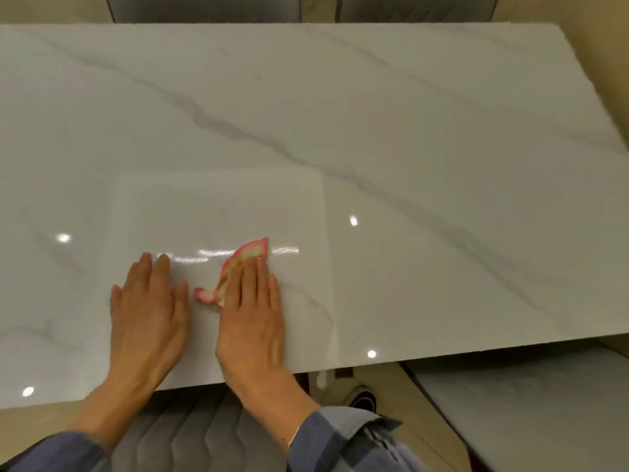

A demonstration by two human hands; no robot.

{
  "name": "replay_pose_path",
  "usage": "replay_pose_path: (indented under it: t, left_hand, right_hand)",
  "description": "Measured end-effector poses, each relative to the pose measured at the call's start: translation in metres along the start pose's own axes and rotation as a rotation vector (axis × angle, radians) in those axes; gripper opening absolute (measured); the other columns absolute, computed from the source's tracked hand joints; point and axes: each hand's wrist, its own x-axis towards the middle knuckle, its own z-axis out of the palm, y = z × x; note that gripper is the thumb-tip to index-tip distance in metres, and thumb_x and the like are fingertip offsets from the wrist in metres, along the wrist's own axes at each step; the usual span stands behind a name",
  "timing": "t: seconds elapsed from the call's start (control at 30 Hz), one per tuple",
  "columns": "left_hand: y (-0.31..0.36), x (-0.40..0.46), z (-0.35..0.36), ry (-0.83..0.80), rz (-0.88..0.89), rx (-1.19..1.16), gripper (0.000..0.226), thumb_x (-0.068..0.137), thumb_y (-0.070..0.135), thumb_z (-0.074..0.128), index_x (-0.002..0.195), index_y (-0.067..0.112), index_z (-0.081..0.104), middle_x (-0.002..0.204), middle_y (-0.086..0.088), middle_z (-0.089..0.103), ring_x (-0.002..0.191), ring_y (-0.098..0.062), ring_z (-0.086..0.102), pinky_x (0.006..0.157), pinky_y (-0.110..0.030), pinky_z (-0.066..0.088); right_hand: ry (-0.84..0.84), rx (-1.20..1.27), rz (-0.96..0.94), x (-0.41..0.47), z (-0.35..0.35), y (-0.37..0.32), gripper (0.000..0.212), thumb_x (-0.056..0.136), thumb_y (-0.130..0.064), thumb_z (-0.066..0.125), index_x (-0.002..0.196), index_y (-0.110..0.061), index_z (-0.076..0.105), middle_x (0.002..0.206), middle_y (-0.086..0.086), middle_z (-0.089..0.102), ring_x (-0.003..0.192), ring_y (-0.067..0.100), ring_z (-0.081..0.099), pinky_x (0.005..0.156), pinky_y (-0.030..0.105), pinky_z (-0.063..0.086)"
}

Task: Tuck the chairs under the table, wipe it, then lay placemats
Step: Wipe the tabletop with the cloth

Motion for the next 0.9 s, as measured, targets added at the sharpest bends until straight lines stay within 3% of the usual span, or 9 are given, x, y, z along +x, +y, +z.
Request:
replay_pose_path:
  t: [0.03, 0.13, 0.3, 0.37, 0.5, 0.6, 0.77, 0.9]
  left_hand:
    - [0.000, 0.003, -0.001, 0.000, 0.011, 0.018, 0.048, 0.105, 0.026, 0.035, 0.147, 0.003, 0.036, 0.154, -0.024, 0.034, 0.144, -0.039, 0.029, 0.115, -0.061, 0.020]
    - [0.012, 0.010, 0.003, -0.035, 0.073, 0.051, 0.048, 0.104, 0.026, 0.037, 0.145, 0.002, 0.039, 0.153, -0.024, 0.035, 0.143, -0.041, 0.030, 0.114, -0.062, 0.022]
    - [0.035, 0.014, 0.013, -0.070, 0.151, 0.080, 0.052, 0.104, 0.034, 0.033, 0.148, 0.006, 0.036, 0.157, -0.020, 0.031, 0.146, -0.037, 0.026, 0.117, -0.057, 0.019]
    - [0.043, 0.012, 0.015, -0.075, 0.151, 0.058, 0.055, 0.104, 0.037, 0.031, 0.151, 0.008, 0.033, 0.160, -0.017, 0.027, 0.149, -0.034, 0.022, 0.120, -0.054, 0.015]
    - [0.044, 0.003, 0.012, -0.078, 0.119, 0.044, 0.057, 0.104, 0.039, 0.029, 0.153, 0.011, 0.030, 0.163, -0.012, 0.023, 0.152, -0.029, 0.016, 0.122, -0.049, 0.009]
    - [0.029, -0.002, 0.005, -0.075, 0.051, 0.056, 0.059, 0.103, 0.042, 0.027, 0.154, 0.013, 0.028, 0.163, -0.011, 0.021, 0.152, -0.027, 0.013, 0.123, -0.048, 0.007]
    - [-0.009, -0.002, -0.017, -0.042, -0.067, 0.050, 0.063, 0.103, 0.047, 0.024, 0.157, 0.015, 0.021, 0.165, -0.008, 0.014, 0.153, -0.024, 0.008, 0.124, -0.045, 0.003]
    - [-0.050, 0.016, -0.035, -0.005, -0.125, 0.053, 0.065, 0.102, 0.050, 0.023, 0.157, 0.016, 0.020, 0.166, -0.006, 0.013, 0.154, -0.023, 0.006, 0.124, -0.044, 0.001]
  right_hand:
    - [-0.013, -0.036, -0.016, 0.003, 0.000, 0.000, 0.082, 0.093, -0.026, 0.046, 0.151, 0.001, -0.005, 0.159, 0.023, -0.005, 0.150, 0.035, -0.003, 0.119, 0.043, -0.007]
    - [0.046, -0.101, -0.070, 0.007, -0.005, 0.024, 0.072, 0.089, -0.027, 0.049, 0.152, -0.003, 0.024, 0.158, 0.018, 0.028, 0.148, 0.033, 0.020, 0.121, 0.043, 0.007]
    - [0.084, -0.058, -0.023, 0.027, -0.013, 0.060, 0.065, 0.085, -0.018, 0.046, 0.147, -0.003, 0.036, 0.152, 0.017, 0.038, 0.145, 0.031, 0.029, 0.120, 0.044, 0.012]
    - [0.112, -0.084, 0.050, 0.037, -0.022, 0.088, 0.065, 0.083, -0.014, 0.052, 0.146, -0.002, 0.038, 0.151, 0.017, 0.040, 0.144, 0.031, 0.030, 0.119, 0.044, 0.012]
    - [0.176, -0.121, 0.258, 0.041, -0.050, 0.163, 0.057, 0.090, -0.013, 0.043, 0.146, -0.004, 0.036, 0.153, 0.016, 0.037, 0.145, 0.029, 0.029, 0.119, 0.044, 0.011]
    - [0.205, -0.146, 0.311, 0.032, -0.064, 0.198, 0.055, 0.092, -0.015, 0.049, 0.145, -0.005, 0.038, 0.152, 0.016, 0.037, 0.144, 0.031, 0.030, 0.118, 0.047, 0.015]
    - [0.231, -0.102, 0.326, 0.036, -0.060, 0.198, 0.048, 0.091, -0.008, 0.046, 0.138, 0.001, 0.042, 0.147, 0.021, 0.039, 0.140, 0.036, 0.032, 0.118, 0.049, 0.014]
    - [0.282, -0.095, 0.366, 0.048, -0.057, 0.192, 0.047, 0.086, -0.020, 0.032, 0.125, 0.002, 0.045, 0.134, 0.023, 0.046, 0.128, 0.039, 0.040, 0.115, 0.052, 0.019]
